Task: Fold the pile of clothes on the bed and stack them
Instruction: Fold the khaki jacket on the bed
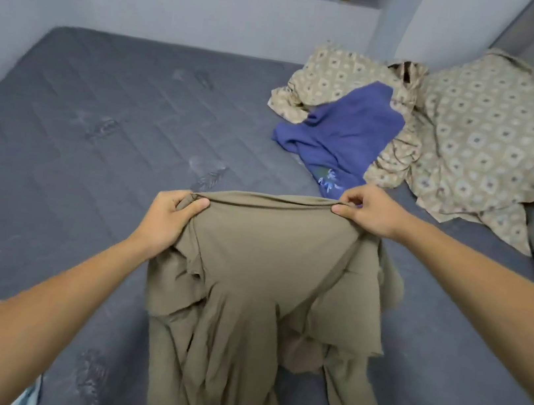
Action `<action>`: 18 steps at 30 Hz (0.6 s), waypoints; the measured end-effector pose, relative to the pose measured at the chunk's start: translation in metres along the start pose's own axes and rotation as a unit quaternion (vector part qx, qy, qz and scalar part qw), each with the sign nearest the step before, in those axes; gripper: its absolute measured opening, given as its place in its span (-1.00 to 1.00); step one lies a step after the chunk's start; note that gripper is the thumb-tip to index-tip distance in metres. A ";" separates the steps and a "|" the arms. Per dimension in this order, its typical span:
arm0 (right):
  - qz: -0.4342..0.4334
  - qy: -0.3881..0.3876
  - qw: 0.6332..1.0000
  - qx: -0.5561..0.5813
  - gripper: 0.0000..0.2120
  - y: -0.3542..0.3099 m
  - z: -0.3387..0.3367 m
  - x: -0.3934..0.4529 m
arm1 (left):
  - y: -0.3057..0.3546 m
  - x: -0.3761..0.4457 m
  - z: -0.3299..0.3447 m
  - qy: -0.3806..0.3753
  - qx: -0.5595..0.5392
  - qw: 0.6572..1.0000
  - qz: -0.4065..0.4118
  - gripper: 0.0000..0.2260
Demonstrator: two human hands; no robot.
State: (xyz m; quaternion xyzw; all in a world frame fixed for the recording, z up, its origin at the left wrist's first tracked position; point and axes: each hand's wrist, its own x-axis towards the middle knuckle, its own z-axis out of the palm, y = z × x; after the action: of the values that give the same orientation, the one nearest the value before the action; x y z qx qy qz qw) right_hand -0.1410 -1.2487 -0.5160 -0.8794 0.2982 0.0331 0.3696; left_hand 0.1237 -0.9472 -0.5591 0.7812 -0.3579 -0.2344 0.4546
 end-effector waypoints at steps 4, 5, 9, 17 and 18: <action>0.009 0.039 0.997 -0.064 -0.68 0.064 0.058 0.089 | -0.093 0.069 0.051 0.042 0.033 0.998 -0.015 -0.54; 0.016 0.057 0.995 -0.076 -0.71 0.078 0.070 0.107 | -0.112 0.084 0.061 0.060 0.053 0.997 -0.011 -0.54; 0.006 0.148 0.977 -0.153 -0.71 0.115 0.126 0.140 | -0.169 0.108 0.090 0.097 0.228 0.969 -0.008 -0.80; -0.114 0.102 0.977 -0.151 -0.61 0.114 0.236 0.047 | -0.206 0.020 0.110 -0.102 0.241 0.963 0.060 -0.69; -0.116 0.090 0.979 -0.141 -0.60 0.116 0.246 0.031 | -0.210 0.009 0.111 -0.113 0.235 0.964 0.049 -0.67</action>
State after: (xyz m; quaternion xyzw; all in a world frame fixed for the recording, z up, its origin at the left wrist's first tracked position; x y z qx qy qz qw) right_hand -0.1395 -1.1631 -0.7759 -0.9506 0.2186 -0.0472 0.2153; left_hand 0.1255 -0.9452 -0.7971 0.8159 -0.4896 -0.2085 0.2259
